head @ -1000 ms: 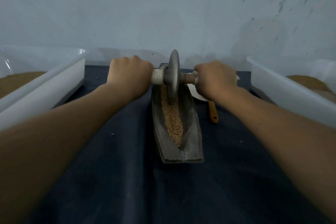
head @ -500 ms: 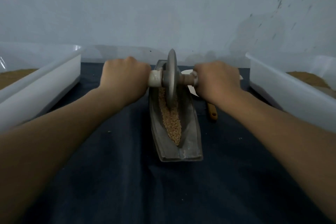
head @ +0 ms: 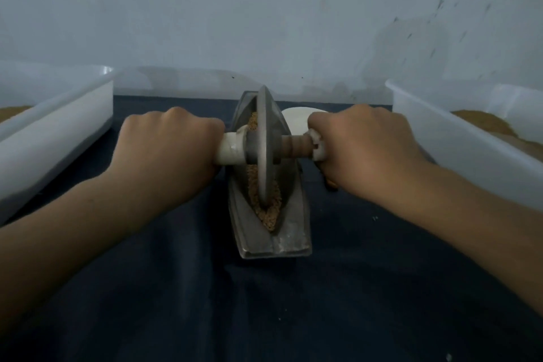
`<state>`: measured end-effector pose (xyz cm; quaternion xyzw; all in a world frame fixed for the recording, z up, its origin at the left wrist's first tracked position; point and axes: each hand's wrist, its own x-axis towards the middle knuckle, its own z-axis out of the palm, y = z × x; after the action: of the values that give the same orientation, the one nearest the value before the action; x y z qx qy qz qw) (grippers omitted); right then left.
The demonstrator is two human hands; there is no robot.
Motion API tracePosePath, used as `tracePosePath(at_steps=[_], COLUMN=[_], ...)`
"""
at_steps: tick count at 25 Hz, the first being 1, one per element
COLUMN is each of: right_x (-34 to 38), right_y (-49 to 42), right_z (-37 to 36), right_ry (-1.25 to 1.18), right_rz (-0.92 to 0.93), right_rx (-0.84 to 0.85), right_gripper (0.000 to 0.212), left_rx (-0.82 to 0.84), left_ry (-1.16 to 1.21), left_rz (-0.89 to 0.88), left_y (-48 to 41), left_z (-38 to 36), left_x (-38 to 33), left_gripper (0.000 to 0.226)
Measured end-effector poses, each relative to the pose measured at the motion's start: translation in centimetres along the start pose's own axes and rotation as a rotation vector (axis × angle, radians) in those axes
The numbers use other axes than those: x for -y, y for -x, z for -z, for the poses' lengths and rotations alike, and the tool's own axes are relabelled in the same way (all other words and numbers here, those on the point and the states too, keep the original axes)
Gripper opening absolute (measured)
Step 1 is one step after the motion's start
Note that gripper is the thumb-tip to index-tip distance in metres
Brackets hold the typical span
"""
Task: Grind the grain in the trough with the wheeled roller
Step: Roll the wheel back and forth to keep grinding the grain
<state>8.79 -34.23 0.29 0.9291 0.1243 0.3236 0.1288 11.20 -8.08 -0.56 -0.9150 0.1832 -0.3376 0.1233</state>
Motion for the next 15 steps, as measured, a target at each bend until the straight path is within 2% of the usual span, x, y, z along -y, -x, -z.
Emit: tracePosePath(at_steps=[3,5,8,12,15], right_x=[0.7,0.8,0.6,0.2,-0.2], right_y=[-3.4,-5.2,-5.0,-1.2,1.0], right_z=[-3.3,-4.8,-5.3,-2.2,0.8], right_ry=[-0.020,-0.090,-0.111,-0.049,-0.065], right_rz=[-0.155,-0.249,-0.249,-0.047,0.049], right_rx=[0.030,0.083,0.071,-0.046,-0.030], right_gripper=[0.014,0.006,0.015,0.037,0.048], left_rx=[-0.018,-0.010,-0.022,-0.033,-0.062], left_ry=[-0.076,-0.081,-0.102,-0.050,-0.022], left_rz=[0.033,0.044,0.024,-0.036,-0.136], left_y=[-3.1,-5.6,-6.1,-1.4,0.7], left_z=[-1.6,-2.4,-2.4,-0.9,1.0], left_x=[-0.9,-1.3,-1.1,-0.5,1.0], left_gripper=[0.013,0.004,0.009,0.030,0.033])
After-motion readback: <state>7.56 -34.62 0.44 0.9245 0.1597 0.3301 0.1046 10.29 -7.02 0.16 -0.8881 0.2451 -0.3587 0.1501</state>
